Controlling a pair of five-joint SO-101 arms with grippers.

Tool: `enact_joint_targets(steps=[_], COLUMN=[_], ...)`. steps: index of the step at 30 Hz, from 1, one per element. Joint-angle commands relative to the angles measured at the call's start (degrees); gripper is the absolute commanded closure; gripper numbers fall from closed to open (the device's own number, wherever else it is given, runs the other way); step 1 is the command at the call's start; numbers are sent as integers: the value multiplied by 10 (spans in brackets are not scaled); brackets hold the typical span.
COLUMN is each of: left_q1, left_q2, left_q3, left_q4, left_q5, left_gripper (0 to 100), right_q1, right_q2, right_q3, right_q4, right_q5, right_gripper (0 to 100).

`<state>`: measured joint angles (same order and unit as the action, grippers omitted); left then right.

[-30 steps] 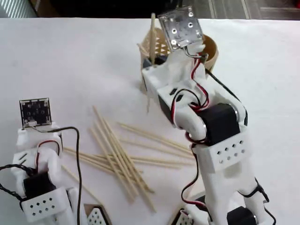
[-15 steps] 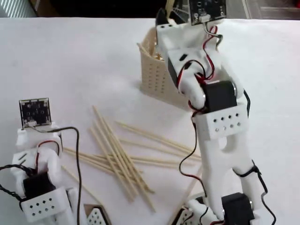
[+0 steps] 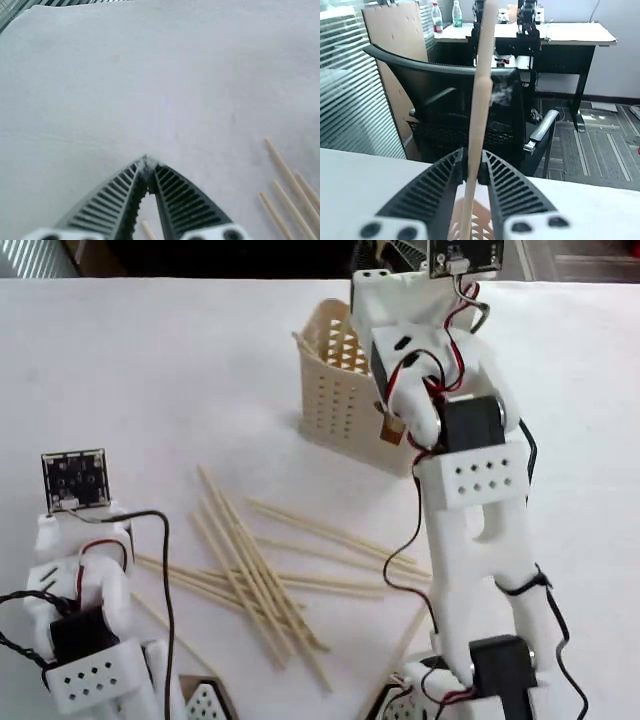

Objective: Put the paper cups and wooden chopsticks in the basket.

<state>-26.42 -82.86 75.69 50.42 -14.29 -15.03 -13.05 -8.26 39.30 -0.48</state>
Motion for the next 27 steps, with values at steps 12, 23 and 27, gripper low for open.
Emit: enact_joint_targets(steps=[12, 23, 27], left_q1=[-1, 36, 108], left_q2=[-9, -6, -6], left_q3=[-6, -113, -177], left_q4=[-13, 68, 142], left_q5=[0, -1, -36], left_gripper=[977, 977, 976], right_q1=[-25, -83, -73], right_q2=[34, 34, 2], right_q3=[-187, -222, -142], right_q4=[308, 593, 592], right_q5=[-4, -8, -4], right_gripper=[936, 981, 981])
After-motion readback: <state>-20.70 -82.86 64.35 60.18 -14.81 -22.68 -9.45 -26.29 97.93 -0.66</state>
